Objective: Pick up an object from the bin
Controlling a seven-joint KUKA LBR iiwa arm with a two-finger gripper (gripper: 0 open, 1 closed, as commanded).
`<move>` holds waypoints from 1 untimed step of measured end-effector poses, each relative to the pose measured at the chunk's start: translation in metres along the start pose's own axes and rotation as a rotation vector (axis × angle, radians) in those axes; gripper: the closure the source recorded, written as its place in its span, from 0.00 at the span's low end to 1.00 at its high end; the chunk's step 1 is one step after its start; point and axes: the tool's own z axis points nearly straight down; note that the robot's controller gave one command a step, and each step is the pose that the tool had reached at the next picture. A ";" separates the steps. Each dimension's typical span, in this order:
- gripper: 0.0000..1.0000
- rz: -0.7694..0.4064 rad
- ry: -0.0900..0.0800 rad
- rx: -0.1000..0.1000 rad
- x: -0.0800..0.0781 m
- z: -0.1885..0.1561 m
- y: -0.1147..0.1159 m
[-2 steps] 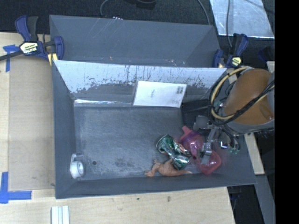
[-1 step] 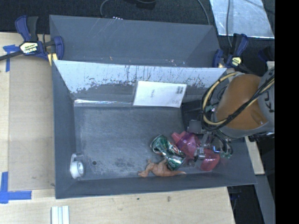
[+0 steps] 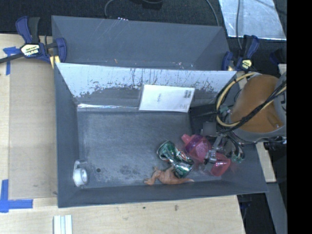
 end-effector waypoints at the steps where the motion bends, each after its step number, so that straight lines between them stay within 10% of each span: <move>1: 0.00 0.186 0.003 0.000 0.007 0.009 -0.005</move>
Offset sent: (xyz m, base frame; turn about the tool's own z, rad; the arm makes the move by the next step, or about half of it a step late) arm -0.0100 -0.0268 -0.0211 0.1329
